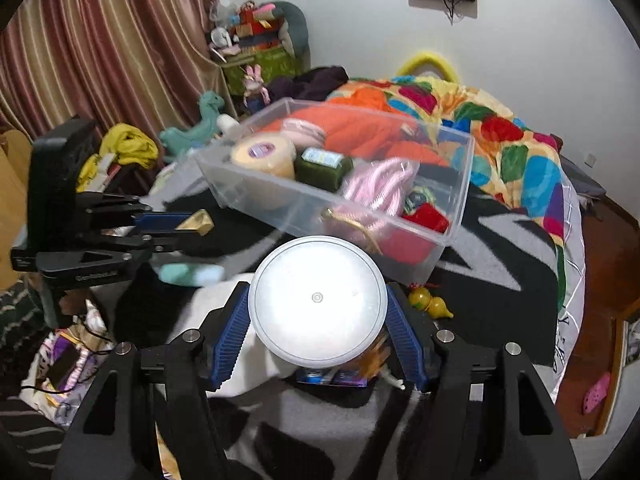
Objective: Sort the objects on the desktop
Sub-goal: 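Carry the white jar and gold bar into the clear box and open both tools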
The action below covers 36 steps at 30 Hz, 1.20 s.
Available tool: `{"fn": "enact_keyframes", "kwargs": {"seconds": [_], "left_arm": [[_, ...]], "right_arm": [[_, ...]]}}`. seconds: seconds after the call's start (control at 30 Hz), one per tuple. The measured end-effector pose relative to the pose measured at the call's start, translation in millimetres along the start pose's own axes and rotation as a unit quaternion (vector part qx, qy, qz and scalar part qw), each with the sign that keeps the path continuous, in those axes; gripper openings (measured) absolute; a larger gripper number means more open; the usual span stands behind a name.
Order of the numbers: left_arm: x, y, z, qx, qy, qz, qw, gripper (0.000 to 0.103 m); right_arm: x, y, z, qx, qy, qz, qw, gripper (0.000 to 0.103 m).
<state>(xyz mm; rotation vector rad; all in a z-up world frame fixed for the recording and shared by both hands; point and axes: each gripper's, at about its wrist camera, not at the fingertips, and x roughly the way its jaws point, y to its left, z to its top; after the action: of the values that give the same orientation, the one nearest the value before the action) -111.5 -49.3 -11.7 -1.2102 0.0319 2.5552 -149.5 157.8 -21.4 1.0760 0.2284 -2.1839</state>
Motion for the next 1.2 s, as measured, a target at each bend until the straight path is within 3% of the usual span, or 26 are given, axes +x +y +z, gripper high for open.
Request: {"fn": "enact_keyframes", "kwargs": {"seconds": [0.5, 0.83, 1.2], "left_arm": [[-13, -4, 42, 0.001, -0.048, -0.003, 0.9988, 0.023], [12, -11, 69, 0.005, -0.053, -0.003, 0.9986, 0.023], [41, -14, 83, -0.010, -0.049, -0.011, 0.9987, 0.023]], "right_arm": [[-19, -11, 42, 0.010, -0.073, -0.022, 0.997, 0.062], [13, -44, 56, 0.055, -0.060, -0.034, 0.996, 0.062], [37, -53, 57, 0.057, -0.046, -0.035, 0.997, 0.062]]}}
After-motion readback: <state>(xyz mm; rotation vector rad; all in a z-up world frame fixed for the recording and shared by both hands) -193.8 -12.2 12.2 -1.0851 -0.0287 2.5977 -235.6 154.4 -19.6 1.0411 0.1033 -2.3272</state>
